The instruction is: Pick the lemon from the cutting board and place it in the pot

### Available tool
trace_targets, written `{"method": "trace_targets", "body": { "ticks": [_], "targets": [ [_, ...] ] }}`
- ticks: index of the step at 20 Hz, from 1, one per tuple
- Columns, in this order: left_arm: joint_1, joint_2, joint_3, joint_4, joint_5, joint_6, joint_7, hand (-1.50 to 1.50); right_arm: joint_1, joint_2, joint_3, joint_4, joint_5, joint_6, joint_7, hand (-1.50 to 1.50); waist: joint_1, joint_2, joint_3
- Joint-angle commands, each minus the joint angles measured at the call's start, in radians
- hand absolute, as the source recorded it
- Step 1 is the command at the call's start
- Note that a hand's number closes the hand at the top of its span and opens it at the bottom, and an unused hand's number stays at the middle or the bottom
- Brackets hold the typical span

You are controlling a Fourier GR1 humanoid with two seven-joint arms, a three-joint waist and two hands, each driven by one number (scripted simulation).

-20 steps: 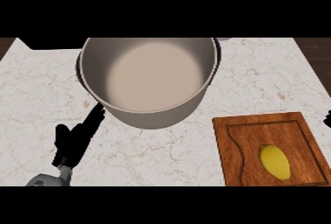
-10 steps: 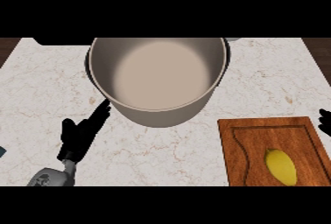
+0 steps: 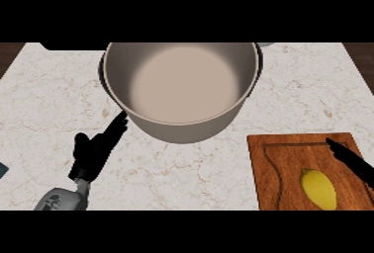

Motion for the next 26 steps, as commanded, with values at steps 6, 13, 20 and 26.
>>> {"method": "trace_targets", "body": {
  "ticks": [6, 13, 20, 26],
  "targets": [
    [0.071, -0.011, 0.037, -0.072, -0.031, -0.034, 0.036, 0.00, -0.051, 0.102, -0.117, 0.217, 0.105, 0.093, -0.170, -1.50, -0.004, 0.000, -0.002],
    [0.057, -0.070, 0.022, -0.053, -0.081, -0.009, 0.031, 0.00, -0.012, 0.150, -0.159, 0.250, -0.011, 0.235, -0.268, -1.50, -0.007, -0.001, -0.002],
    [0.005, -0.067, 0.075, 0.075, -0.072, -0.078, -0.024, 0.00, -0.033, 0.273, -0.156, 0.396, -0.041, 0.292, -0.393, -1.50, -0.008, 0.002, -0.002],
    [0.001, -0.093, 0.092, 0.032, -0.114, -0.071, 0.014, 0.00, -0.108, 0.357, -0.166, 0.523, 0.015, 0.317, -0.399, -1.50, -0.006, 0.001, -0.002]
  ]
}}
